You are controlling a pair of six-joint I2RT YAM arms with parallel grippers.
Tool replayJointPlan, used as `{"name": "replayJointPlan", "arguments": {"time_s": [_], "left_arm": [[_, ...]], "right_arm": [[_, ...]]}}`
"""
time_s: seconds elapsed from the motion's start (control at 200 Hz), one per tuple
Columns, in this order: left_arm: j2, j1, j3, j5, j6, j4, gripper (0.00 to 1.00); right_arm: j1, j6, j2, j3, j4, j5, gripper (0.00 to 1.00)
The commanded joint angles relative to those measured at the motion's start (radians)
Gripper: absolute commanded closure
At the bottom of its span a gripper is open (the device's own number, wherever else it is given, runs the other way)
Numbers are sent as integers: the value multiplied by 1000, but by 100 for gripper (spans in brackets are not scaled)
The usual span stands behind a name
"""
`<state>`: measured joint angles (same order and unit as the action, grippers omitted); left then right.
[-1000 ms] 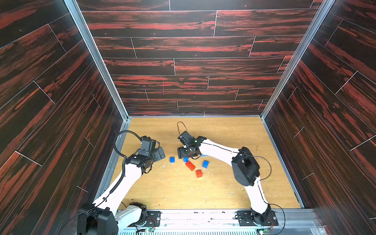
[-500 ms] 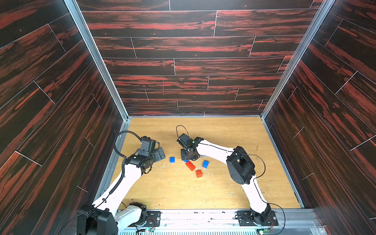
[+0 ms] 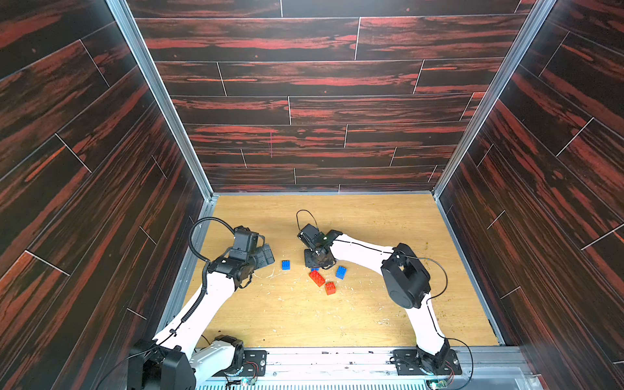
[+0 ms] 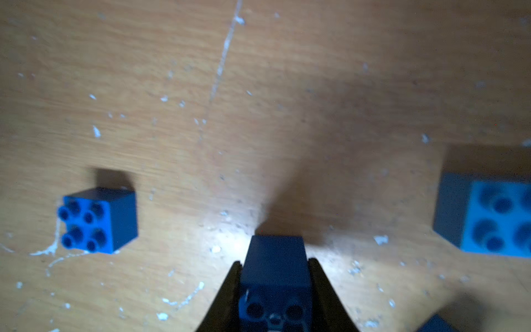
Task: Assemble a giraffe with lego
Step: Adjust the lego brick at the center of the board.
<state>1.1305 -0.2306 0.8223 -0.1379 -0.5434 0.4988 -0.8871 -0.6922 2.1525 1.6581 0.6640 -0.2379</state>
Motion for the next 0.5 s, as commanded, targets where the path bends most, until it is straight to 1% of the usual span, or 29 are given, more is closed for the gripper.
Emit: {"name": "replayJointPlan", "arguments": {"time_s": [0.0,0.105,0.311,0.496], "left_arm": [[-14,-4,15,-1,-8,-3,0],[-9,-4,17,4,-10,-6,0],[-8,-4,17,11,-20,-13,0],[-14,-4,13,13,-18,-7,0]], "right_arm": [[3,-23,-68,-57,28,-73,79],[14,-23,-93,-92,26,-61,79],[14,-34,-71,-98,-8,-4,78],[11,-28,-5,-4,24,9,74]]}}
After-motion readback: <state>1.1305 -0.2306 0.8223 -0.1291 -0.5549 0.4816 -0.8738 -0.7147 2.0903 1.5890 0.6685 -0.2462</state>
